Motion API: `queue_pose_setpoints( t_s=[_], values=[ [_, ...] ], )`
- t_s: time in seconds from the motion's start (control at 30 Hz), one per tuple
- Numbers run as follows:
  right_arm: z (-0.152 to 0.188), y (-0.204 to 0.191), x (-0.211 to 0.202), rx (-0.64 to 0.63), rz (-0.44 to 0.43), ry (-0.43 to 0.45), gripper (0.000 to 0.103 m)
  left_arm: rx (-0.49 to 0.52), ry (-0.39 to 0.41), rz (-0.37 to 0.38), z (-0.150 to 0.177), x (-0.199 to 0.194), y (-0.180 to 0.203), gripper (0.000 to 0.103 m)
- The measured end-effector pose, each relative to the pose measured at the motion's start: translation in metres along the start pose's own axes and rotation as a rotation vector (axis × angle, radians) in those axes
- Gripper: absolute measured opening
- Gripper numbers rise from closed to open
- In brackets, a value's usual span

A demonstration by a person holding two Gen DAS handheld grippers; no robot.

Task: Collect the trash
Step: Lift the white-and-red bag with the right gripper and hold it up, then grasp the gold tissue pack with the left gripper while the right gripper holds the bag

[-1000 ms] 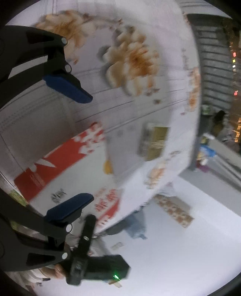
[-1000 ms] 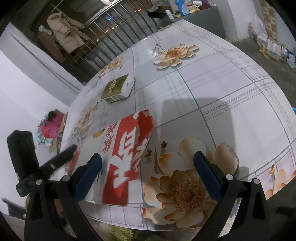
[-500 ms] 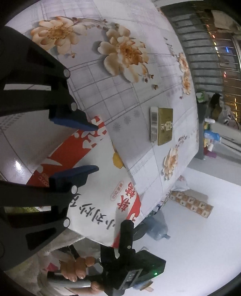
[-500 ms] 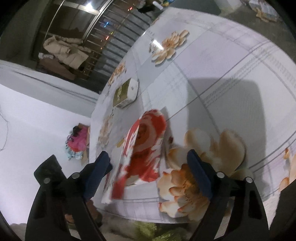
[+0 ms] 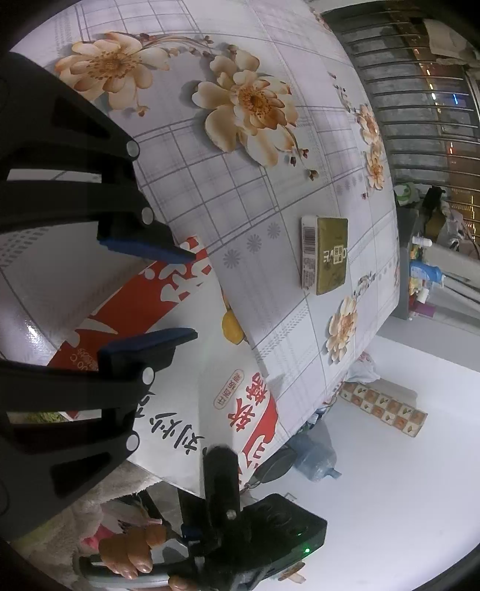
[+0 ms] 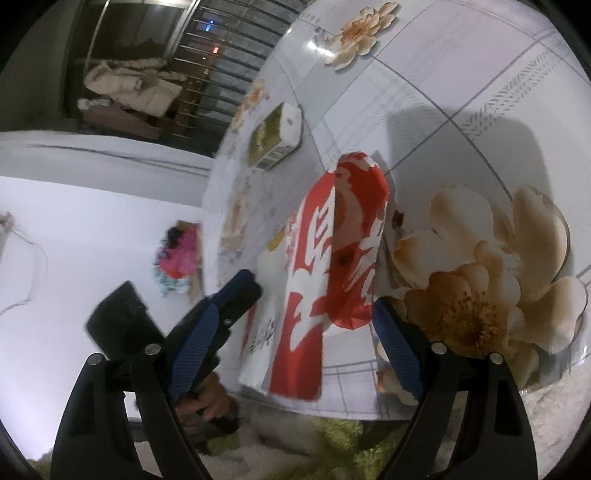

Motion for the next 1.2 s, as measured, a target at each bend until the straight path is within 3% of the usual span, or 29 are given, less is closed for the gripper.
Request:
queue_pose_setpoints(
  t_s=[0.13, 0.3, 0.4, 0.5, 0.7, 0.93, 1.03, 1.1, 1.2],
  values=[
    [-0.006, 0.002, -0.002, -0.006, 0.042, 0.043, 0.072, -0.015, 0.003, 0.008, -0.001, 0.001, -0.003, 0.033],
    [-0.012, 0.017, -0.007, 0.04, 0.065, 0.072, 0.044, -0.025, 0.013, 0.033, 0.0, 0.001, -0.003, 0.032],
    [-0.011, 0.019, -0.008, 0.041, 0.062, 0.079, 0.04, -0.015, 0.005, 0.059, 0.002, 0.004, 0.001, 0.026],
    [-0.011, 0.017, -0.01, 0.022, 0.07, 0.097, 0.036, 0.002, 0.009, 0.055, 0.003, 0.005, 0.005, 0.026],
    [-0.018, 0.009, -0.023, -0.036, 0.058, 0.141, 0.031, 0.007, 0.04, 0.113, -0.004, -0.003, 0.009, 0.026],
    [-0.027, 0.022, -0.053, -0.044, 0.099, 0.221, 0.031, -0.001, 0.062, 0.043, -0.037, 0.005, -0.003, 0.029],
    [-0.032, 0.032, -0.066, -0.028, 0.109, 0.255, 0.031, 0.019, 0.063, -0.01, -0.059, 0.015, -0.01, 0.04],
    [-0.035, 0.038, -0.074, -0.019, 0.11, 0.273, 0.031, 0.026, 0.078, -0.041, -0.076, 0.022, -0.015, 0.056],
    [-0.04, 0.045, -0.08, -0.006, 0.103, 0.29, 0.031, 0.039, 0.11, -0.055, -0.105, 0.035, -0.022, 0.06]
  ],
)
Point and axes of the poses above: each gripper's, at about its wrist camera, not at the fingertips, and x roughly the way its jaws point, y to its right, z to its underside, the point moved 6 cm from there along x, roughly the way its jaws point
